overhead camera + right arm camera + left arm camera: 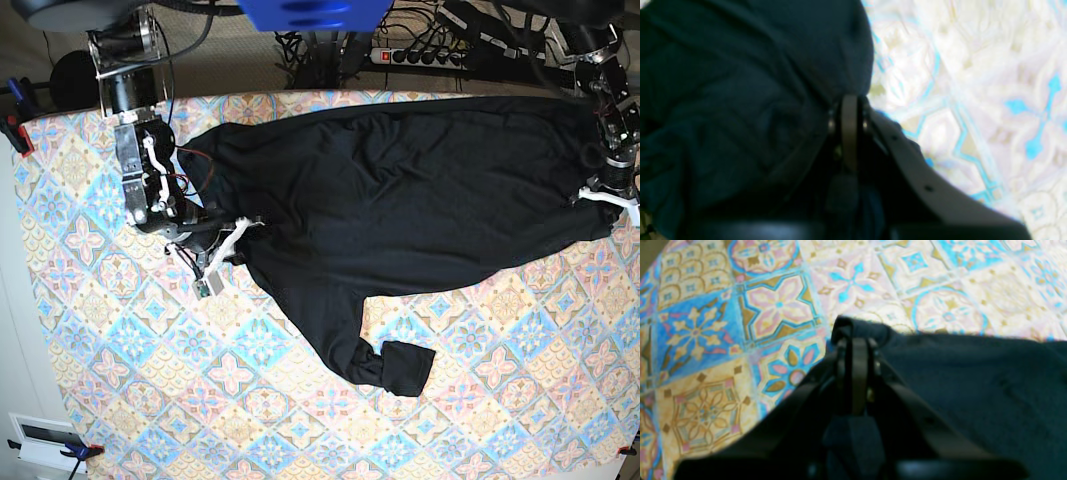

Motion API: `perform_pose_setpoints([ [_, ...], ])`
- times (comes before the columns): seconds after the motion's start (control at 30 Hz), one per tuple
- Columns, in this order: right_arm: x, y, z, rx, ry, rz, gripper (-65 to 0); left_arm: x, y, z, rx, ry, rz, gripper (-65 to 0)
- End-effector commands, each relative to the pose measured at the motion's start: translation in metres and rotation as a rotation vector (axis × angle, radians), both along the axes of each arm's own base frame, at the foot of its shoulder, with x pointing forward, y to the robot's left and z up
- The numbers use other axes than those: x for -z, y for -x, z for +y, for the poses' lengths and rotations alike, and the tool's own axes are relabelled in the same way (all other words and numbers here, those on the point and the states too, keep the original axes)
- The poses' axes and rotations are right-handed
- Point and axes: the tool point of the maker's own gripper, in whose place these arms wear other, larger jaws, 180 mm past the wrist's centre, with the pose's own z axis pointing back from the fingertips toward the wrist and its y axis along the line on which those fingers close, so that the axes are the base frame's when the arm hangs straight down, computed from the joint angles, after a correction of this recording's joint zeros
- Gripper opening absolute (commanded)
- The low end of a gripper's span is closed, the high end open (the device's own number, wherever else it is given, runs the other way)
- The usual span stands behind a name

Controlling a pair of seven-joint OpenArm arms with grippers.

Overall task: Layout the t-shirt on the table in an organized manner, then fold the t-shirt properly
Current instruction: 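Fold the shirt side lengthwise toward the collar edge with the right gripper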

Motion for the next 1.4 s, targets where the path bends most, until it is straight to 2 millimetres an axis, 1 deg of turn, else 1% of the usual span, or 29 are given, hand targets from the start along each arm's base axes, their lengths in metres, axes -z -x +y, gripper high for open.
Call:
perform_pose_setpoints([
  [0.0,-0.014,-0.006,-0.001,-0.001,-0.014,-0.038,-65.0,-0.019,-0.007,0.006,0.009,-0.034,-0.048,-65.0],
  [0.07,-0.015,0.000,-0.004,0.005,-0.014,-0.037,-65.0,-0.018,0.002,0.013,-0.010,-0.038,-0.041,-65.0],
  [0.17,-0.014,0.011,-0.006,0.011,-0.016,-0.033,-65.0,-0.028,0.013,0.029,-0.071,-0.007,-0.084,-65.0],
  [0.23,-0.014,0.016,-0.013,0.017,-0.003,-0.034,-65.0,-0.031,0.019,0.034,-0.096,0.022,-0.105,-65.0],
  [0.27,-0.016,0.018,-0.016,0.015,0.003,-0.039,-65.0,-0.030,0.023,0.035,-0.101,0.031,-0.102,-65.0],
  [0.33,-0.022,0.019,-0.015,0.003,0.010,-0.059,-65.0,-0.029,0.025,0.036,-0.106,0.039,-0.104,-65.0],
  [0.47,-0.026,0.026,-0.019,-0.001,0.023,-0.069,-65.0,-0.027,0.033,0.039,-0.113,0.038,-0.093,-65.0],
  [0.57,-0.027,0.034,-0.024,0.012,0.022,-0.070,-65.0,-0.027,0.035,0.040,-0.118,0.036,-0.093,-65.0],
  [0.67,-0.027,0.043,-0.025,0.011,0.027,-0.067,-65.0,-0.020,0.044,0.040,-0.121,0.038,-0.067,-65.0],
  [0.73,-0.028,0.047,-0.030,0.014,0.039,-0.070,-65.0,-0.020,0.044,0.040,-0.121,0.038,-0.065,-65.0],
  [0.8,-0.030,0.052,-0.034,0.023,0.041,-0.074,-65.0,-0.015,0.051,0.041,-0.122,0.036,-0.045,-65.0],
  [1.03,-0.031,0.067,-0.044,0.051,0.012,-0.054,-65.0,-0.011,0.057,0.040,-0.122,0.036,-0.027,-65.0],
  [1.1,-0.033,0.068,-0.047,0.056,-0.008,-0.049,-65.0,-0.006,0.066,0.040,-0.123,0.034,-0.002,-65.0],
  [1.23,-0.029,0.073,-0.049,0.053,-0.001,-0.033,-65.0,-0.003,0.072,0.041,-0.121,0.030,0.018,-65.0],
  [1.3,-0.029,0.074,-0.049,0.053,-0.001,-0.032,-65.0,0.004,0.083,0.041,-0.122,0.029,0.049,-65.0],
  [1.37,-0.029,0.074,-0.049,0.053,-0.001,-0.032,-65.0,0.006,0.088,0.041,-0.121,0.023,0.064,-65.0],
])
